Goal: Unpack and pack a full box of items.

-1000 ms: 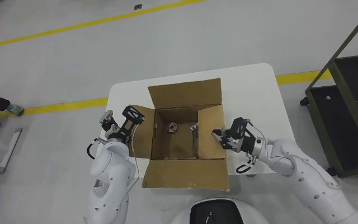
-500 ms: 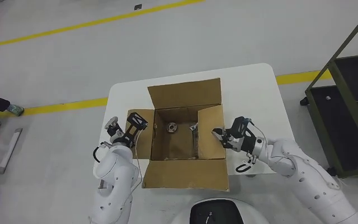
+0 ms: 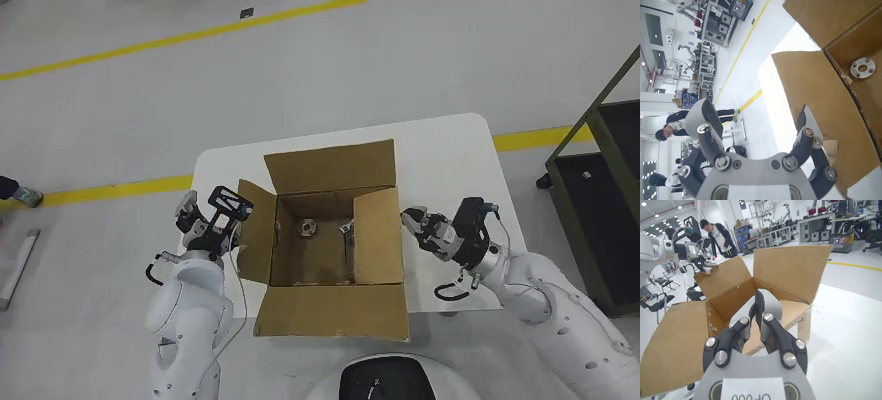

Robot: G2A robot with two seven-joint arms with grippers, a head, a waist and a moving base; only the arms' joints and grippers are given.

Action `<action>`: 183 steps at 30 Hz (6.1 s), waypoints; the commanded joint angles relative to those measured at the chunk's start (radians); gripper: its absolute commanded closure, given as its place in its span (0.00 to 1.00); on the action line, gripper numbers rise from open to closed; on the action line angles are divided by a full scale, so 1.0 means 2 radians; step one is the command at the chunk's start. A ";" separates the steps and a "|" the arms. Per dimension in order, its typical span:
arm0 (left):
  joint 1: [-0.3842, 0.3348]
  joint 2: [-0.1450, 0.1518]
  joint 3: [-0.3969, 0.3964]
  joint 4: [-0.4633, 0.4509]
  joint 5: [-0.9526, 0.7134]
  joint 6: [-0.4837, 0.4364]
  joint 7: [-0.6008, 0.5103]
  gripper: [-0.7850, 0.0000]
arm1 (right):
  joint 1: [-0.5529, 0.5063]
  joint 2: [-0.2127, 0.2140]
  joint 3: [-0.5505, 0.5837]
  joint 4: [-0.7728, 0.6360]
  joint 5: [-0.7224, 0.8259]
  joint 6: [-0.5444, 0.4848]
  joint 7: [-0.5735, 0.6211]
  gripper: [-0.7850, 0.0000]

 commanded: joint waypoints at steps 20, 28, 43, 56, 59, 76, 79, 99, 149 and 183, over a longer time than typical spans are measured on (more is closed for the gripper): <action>-0.010 -0.012 0.119 -0.027 -0.327 -0.088 0.029 0.00 | -0.131 0.008 0.090 0.000 -0.019 0.023 -0.101 1.00; -0.019 -0.012 0.127 -0.014 -0.354 -0.096 0.021 0.00 | -0.132 0.007 0.084 -0.004 -0.025 0.007 -0.085 1.00; -0.017 -0.018 0.136 0.077 -0.493 -0.005 0.059 0.00 | -0.105 0.002 0.045 0.016 -0.054 -0.008 -0.080 1.00; -0.095 -0.027 0.128 0.260 -0.778 0.081 -0.018 0.00 | -0.088 -0.003 0.021 0.036 -0.062 -0.006 -0.080 1.00; -0.102 -0.025 0.127 0.290 -0.786 0.093 -0.033 0.00 | -0.086 -0.004 0.021 0.042 -0.058 -0.006 -0.080 1.00; -0.101 -0.026 0.142 0.296 -0.793 0.097 -0.035 0.00 | -0.063 -0.010 -0.007 0.074 -0.050 -0.013 -0.069 1.00; -0.110 -0.027 0.160 0.306 -0.784 0.095 -0.034 0.00 | -0.060 -0.012 -0.012 0.077 -0.052 -0.012 -0.068 1.00; -0.111 -0.026 0.159 0.297 -0.939 0.113 -0.053 0.00 | -0.058 -0.014 -0.008 0.081 -0.046 0.001 -0.075 1.00; -0.244 -0.060 0.341 0.344 -0.887 0.039 -0.016 0.00 | -0.188 0.013 0.225 -0.091 0.326 0.053 0.123 0.00; -0.241 -0.052 0.319 0.325 -0.860 0.050 -0.027 0.00 | -0.066 0.013 0.122 -0.050 0.352 0.159 0.280 1.00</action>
